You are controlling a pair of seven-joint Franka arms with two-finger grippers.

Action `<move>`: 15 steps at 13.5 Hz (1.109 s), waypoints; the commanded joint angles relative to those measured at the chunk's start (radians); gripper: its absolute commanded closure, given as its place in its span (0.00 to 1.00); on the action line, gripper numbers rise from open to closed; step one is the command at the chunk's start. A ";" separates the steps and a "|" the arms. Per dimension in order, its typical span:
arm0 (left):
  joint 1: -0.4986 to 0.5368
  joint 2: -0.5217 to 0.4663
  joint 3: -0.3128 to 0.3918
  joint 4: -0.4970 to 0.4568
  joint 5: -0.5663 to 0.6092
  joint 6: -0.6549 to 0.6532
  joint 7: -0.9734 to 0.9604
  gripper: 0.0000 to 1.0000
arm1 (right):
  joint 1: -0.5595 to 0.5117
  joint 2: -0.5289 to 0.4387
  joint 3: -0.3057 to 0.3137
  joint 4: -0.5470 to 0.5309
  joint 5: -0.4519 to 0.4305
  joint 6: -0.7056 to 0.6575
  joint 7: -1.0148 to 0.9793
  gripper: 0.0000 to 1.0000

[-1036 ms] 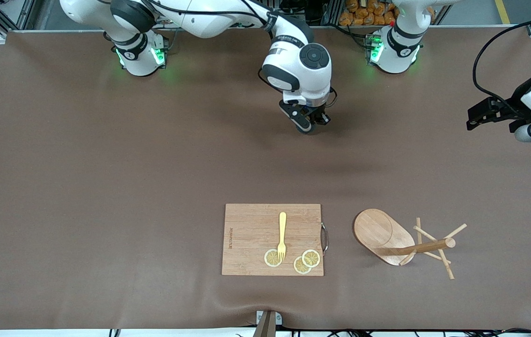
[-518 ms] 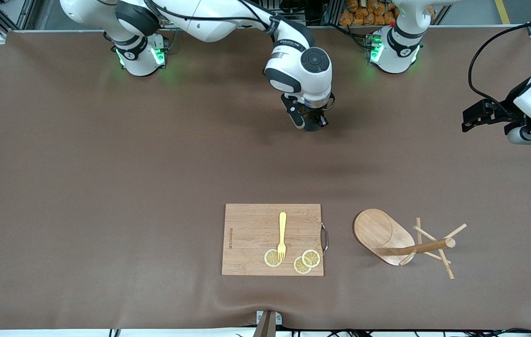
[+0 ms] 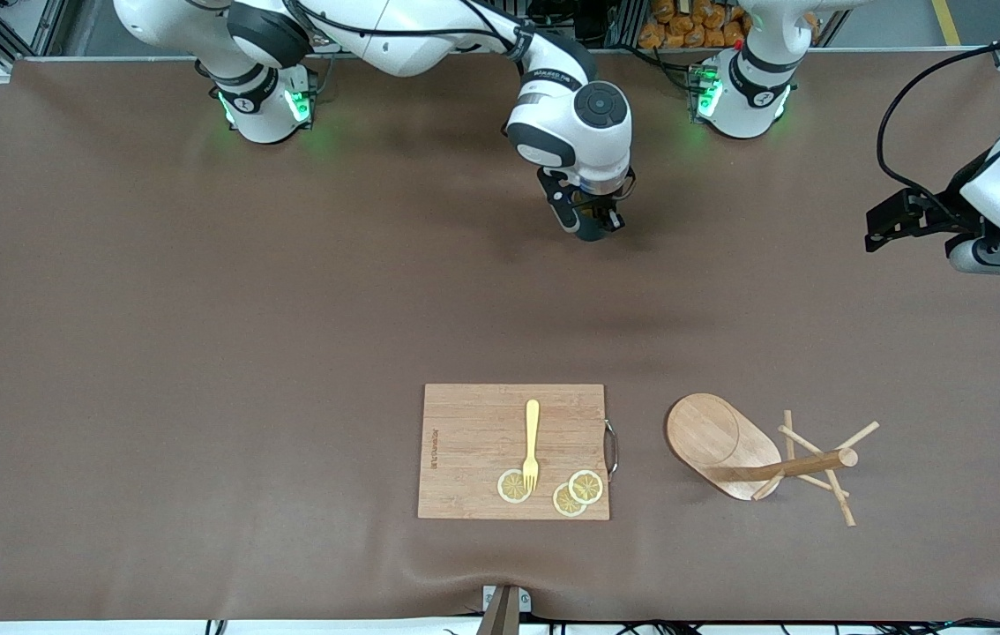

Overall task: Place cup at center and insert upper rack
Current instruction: 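Set the mug down upright and open the right gripper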

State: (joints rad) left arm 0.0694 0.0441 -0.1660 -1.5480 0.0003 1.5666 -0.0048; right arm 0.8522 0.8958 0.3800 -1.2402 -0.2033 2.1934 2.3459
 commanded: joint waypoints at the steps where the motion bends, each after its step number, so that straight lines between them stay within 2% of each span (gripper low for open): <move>1: -0.003 0.002 -0.006 0.009 -0.028 0.006 0.005 0.00 | 0.011 0.017 -0.007 0.033 -0.038 -0.006 0.015 0.00; 4: -0.007 -0.010 -0.024 0.009 -0.063 0.001 -0.014 0.00 | -0.044 -0.011 0.002 0.033 -0.034 -0.015 0.006 0.00; 7: -0.002 -0.055 -0.041 -0.009 -0.063 -0.039 -0.027 0.00 | -0.140 -0.057 0.072 0.025 -0.039 -0.018 -0.135 0.00; 9: -0.005 -0.131 -0.059 -0.067 -0.065 -0.043 -0.119 0.00 | -0.218 -0.092 0.114 0.016 -0.039 -0.102 -0.261 0.00; 11: 0.000 -0.193 -0.133 -0.121 -0.065 -0.049 -0.254 0.00 | -0.327 -0.156 0.167 -0.043 -0.039 -0.159 -0.373 0.00; 15: 0.000 -0.289 -0.278 -0.236 -0.097 -0.050 -0.488 0.00 | -0.612 -0.346 0.287 -0.273 -0.033 -0.170 -0.620 0.00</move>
State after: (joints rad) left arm 0.0553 -0.1733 -0.3903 -1.6942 -0.0581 1.5042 -0.4007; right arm 0.3949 0.6922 0.5914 -1.3222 -0.2225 2.0165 1.8230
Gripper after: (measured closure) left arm 0.000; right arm 0.000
